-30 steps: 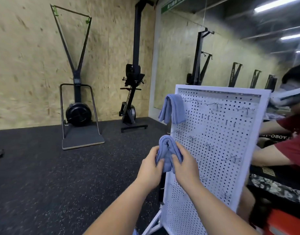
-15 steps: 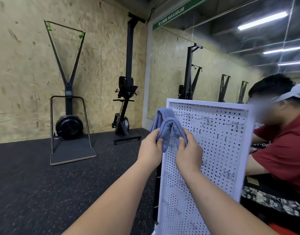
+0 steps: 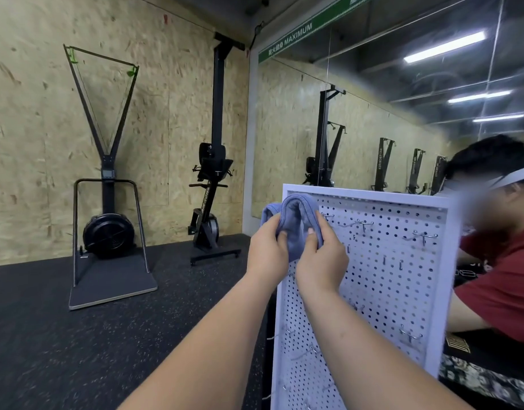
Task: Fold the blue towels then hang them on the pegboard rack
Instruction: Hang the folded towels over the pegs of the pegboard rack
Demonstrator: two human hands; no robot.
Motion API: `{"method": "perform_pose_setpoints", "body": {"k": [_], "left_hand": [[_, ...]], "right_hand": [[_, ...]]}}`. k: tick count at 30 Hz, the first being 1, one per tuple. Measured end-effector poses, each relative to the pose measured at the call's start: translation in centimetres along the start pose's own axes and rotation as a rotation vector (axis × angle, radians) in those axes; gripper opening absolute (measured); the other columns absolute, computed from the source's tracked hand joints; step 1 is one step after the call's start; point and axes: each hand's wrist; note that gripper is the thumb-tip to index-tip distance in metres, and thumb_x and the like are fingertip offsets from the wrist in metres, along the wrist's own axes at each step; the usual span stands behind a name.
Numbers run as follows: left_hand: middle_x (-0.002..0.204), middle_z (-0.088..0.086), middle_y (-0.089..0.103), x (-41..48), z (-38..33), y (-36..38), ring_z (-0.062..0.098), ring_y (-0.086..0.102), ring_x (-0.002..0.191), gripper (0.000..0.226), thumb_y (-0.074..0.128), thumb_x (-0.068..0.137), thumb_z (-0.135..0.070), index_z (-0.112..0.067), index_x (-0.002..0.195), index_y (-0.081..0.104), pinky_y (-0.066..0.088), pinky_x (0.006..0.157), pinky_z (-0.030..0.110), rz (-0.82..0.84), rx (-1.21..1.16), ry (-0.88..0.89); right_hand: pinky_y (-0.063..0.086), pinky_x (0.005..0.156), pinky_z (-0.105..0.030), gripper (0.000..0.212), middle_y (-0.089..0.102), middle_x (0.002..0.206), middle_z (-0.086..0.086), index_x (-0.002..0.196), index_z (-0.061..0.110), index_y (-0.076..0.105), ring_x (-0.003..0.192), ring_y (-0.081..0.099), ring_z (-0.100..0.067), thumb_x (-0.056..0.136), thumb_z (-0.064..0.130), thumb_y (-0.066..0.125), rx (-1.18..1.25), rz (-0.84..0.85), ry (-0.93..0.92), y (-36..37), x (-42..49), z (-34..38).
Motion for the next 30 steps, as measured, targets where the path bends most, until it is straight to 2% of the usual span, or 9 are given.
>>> {"method": "perform_pose_setpoints", "body": {"k": [4,6,8,11,15,23,26,28,30], "left_hand": [[0.073,-0.013,0.050,1.5,0.8,1.7,0.002,0.043,0.060,0.038,0.044,0.102,-0.008,-0.038,0.078,0.047,0.031,0.054,0.017,-0.056,0.024,-0.046],[0.065,-0.010,0.044,1.8,1.4,2.5,0.007,0.036,0.056,0.039,0.043,0.100,-0.006,-0.030,0.070,0.039,0.026,0.053,0.022,-0.035,0.049,-0.101],[0.065,-0.009,0.042,2.0,2.2,3.3,0.009,0.029,0.059,0.036,0.043,0.098,-0.005,-0.025,0.069,0.034,0.024,0.053,0.027,0.022,0.083,-0.156],[0.071,-0.002,0.040,1.9,4.2,4.5,0.013,0.026,0.067,0.027,0.042,0.096,-0.005,-0.019,0.075,0.034,0.025,0.053,0.023,0.105,0.071,-0.195],[0.077,0.004,0.060,0.8,7.0,5.3,0.012,0.038,0.066,0.016,0.051,0.101,-0.018,-0.017,0.085,0.050,0.038,0.061,0.030,0.133,0.102,-0.143],[0.073,-0.005,0.062,-1.1,9.4,4.6,0.009,0.051,0.061,0.027,0.066,0.100,-0.032,-0.021,0.080,0.052,0.035,0.055,0.020,0.137,0.246,-0.097],[0.089,-0.012,0.068,-2.4,9.9,3.2,0.002,0.063,0.077,0.010,0.068,0.100,-0.034,-0.026,0.107,0.068,0.045,0.067,0.017,0.180,0.257,-0.117],[0.098,-0.012,0.072,-3.8,10.6,2.3,0.005,0.066,0.087,0.028,0.068,0.100,-0.037,-0.026,0.126,0.068,0.054,0.080,0.025,0.208,0.269,-0.151],[0.100,-0.013,0.071,-5.5,11.4,1.2,0.006,0.066,0.091,0.031,0.068,0.099,-0.037,-0.028,0.129,0.067,0.058,0.086,0.033,0.218,0.293,-0.190]], "right_hand": [[0.058,0.086,-0.041,0.043,0.070,0.124,0.007,0.145,0.048,0.056,0.108,0.067,-0.018,0.107,0.028,0.053,-0.032,-0.027,0.004,1.2,1.7,-1.0],[0.057,0.091,-0.045,0.045,0.069,0.133,0.010,0.146,0.045,0.057,0.119,0.063,-0.022,0.107,0.025,0.053,-0.100,-0.036,-0.026,1.4,2.2,-1.6],[0.053,0.095,-0.042,0.047,0.064,0.142,0.011,0.148,0.041,0.057,0.128,0.056,-0.024,0.107,0.020,0.053,-0.169,-0.052,-0.066,1.3,2.6,-2.5],[0.042,0.088,-0.032,0.048,0.063,0.145,0.011,0.149,0.035,0.058,0.129,0.054,-0.023,0.106,0.015,0.054,-0.249,-0.076,-0.131,1.1,2.8,-3.7],[0.042,0.093,-0.033,0.047,0.065,0.143,0.009,0.147,0.029,0.060,0.125,0.057,-0.024,0.105,0.009,0.056,-0.259,-0.057,-0.214,0.7,2.2,-5.1],[0.043,0.095,-0.033,0.040,0.067,0.139,0.004,0.144,0.023,0.063,0.127,0.060,-0.024,0.105,0.019,0.061,-0.252,-0.009,-0.204,-0.1,1.1,-5.7],[0.047,0.100,-0.038,0.043,0.063,0.144,0.003,0.148,0.025,0.059,0.132,0.056,-0.023,0.106,0.030,0.060,-0.281,0.020,-0.178,-0.8,0.1,-5.5],[0.048,0.104,-0.041,0.048,0.057,0.151,0.003,0.152,0.026,0.054,0.139,0.050,-0.022,0.106,0.035,0.059,-0.309,0.038,-0.156,-1.3,-1.0,-5.4],[0.047,0.106,-0.042,0.051,0.051,0.156,0.004,0.155,0.026,0.049,0.143,0.045,-0.021,0.106,0.036,0.058,-0.337,0.043,-0.142,-1.8,-2.3,-5.4]]}}
Point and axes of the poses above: each hand's wrist, its own x-axis towards the middle knuckle, its own y-axis out of the palm, z = x × y
